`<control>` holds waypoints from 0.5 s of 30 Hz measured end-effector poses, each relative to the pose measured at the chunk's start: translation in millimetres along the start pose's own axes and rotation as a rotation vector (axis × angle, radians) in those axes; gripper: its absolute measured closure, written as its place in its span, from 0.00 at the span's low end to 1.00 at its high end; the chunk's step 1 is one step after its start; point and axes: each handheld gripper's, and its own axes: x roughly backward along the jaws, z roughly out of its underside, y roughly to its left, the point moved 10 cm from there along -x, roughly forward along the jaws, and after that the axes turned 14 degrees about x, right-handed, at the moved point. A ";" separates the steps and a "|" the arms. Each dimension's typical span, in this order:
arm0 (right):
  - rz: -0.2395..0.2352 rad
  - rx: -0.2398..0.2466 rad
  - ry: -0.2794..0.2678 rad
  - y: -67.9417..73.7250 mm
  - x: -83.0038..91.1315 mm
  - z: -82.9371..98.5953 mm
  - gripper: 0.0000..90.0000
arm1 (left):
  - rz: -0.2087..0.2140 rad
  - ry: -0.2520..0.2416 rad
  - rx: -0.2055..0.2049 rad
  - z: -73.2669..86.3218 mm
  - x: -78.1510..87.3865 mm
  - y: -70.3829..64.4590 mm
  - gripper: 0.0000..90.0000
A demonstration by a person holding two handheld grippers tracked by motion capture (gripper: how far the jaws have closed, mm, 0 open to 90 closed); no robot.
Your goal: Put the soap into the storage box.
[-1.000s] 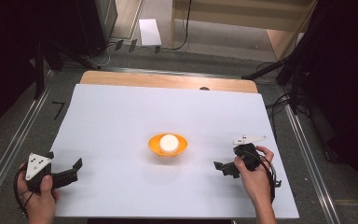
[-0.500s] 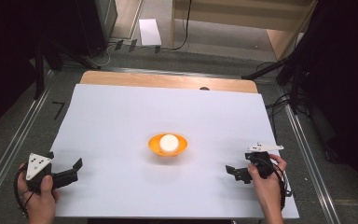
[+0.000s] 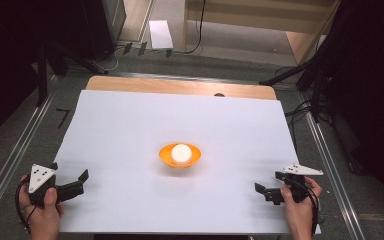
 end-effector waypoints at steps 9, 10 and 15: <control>0.036 -0.029 -0.028 -12.2 15.2 18.1 0.00 | 0.000 0.000 0.001 -0.1 -0.2 0.1 0.00; 0.040 -0.036 -0.032 -13.4 17.4 19.7 0.00 | 0.000 0.000 0.001 0.0 -0.2 0.1 0.00; 0.064 -0.058 -0.054 -21.9 28.3 28.6 0.00 | 0.004 0.000 0.002 -0.1 0.2 0.2 0.00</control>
